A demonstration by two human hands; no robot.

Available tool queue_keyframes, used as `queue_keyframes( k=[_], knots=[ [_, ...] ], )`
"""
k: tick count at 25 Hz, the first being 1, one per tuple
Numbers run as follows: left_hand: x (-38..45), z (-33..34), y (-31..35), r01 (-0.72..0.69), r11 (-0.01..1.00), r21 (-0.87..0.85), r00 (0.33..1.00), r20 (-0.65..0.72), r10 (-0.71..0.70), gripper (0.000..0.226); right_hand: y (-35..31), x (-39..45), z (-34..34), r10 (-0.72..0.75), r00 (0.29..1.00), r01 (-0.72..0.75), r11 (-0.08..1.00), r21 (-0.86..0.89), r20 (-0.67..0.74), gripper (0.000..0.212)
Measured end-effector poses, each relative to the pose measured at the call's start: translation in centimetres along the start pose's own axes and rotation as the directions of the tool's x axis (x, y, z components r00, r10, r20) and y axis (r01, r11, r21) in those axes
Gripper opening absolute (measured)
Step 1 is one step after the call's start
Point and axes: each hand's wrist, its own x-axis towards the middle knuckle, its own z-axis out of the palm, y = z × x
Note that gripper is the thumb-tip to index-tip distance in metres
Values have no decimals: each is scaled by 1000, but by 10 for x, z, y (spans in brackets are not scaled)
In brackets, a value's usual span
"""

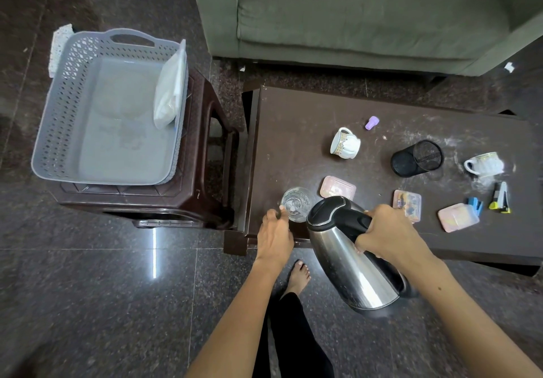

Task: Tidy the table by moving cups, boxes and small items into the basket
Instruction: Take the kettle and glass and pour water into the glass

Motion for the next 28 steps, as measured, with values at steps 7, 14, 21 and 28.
queue_keyframes(
  k=[7,14,21,28],
  knots=[
    [-1,0,1,10,1000,-6,1000,8,-10,57,-1,2,-1,-9,1000,9,1000,-18,9,24],
    [-1,-1,3,21,1000,-5,1000,14,-21,56,0,-3,-1,-9,1000,9,1000,-10,11,23],
    [-4,-5,6,27,994,-110,999,-40,-31,48,22,-28,13,-110,987,119,990,76,-118,31],
    [-24,2,30,-57,907,-418,994,-108,13,35,63,-58,27,22,986,93,761,642,-168,43]
  ],
)
